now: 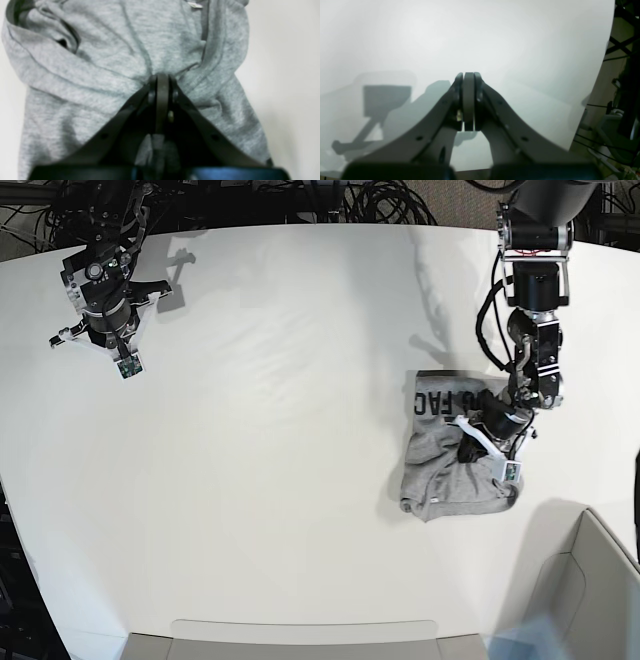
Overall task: Fold the T-shirt properly
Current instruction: 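Press the bundle flat with the left gripper and release it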
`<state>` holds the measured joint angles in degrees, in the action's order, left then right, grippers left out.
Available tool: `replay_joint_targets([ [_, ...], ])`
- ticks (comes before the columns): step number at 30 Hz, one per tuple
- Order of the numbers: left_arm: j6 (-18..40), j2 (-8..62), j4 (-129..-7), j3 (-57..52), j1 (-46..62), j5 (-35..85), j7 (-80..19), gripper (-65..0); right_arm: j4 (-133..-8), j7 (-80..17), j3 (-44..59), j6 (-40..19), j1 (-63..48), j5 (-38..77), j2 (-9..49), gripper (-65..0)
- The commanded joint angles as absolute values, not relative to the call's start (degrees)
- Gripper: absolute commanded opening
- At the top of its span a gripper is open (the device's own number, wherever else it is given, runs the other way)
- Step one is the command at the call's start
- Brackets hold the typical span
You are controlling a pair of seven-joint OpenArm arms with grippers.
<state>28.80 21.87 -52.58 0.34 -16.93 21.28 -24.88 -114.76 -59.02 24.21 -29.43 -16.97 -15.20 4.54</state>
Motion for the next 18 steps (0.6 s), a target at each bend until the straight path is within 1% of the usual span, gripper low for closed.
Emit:
replay_joint_targets([
  [1,26.3,23.5,-52.1,0.2,-16.1,17.9,-29.0,-65.0,-115.7,-58.2,24.3,-30.1,-16.4,-15.6,5.1,-65.0],
  [5,26.3,25.2,-52.1,0.1,-15.4,17.9,-29.0,-65.0,-115.7,-58.2,24.2,-30.1,-16.3,-15.3,5.1,-65.0],
  [10,26.3,25.3,-54.0,0.0,-15.5,17.9,-29.7,-65.0,-115.7,-58.2,24.2,-30.1,-15.5,-15.3,5.1,-65.0],
  [14,26.1,25.3,-59.8,-0.6,-14.6,18.0,-29.8,-65.0,-115.9,-58.2,24.2,-30.1,-14.5,-15.6,5.2,-65.0],
  [18,26.1,24.5,-69.8,-7.3,-10.9,18.1,-29.8,-65.0,-116.1,-58.2,24.2,-30.1,-13.9,-15.6,5.5,-65.0],
])
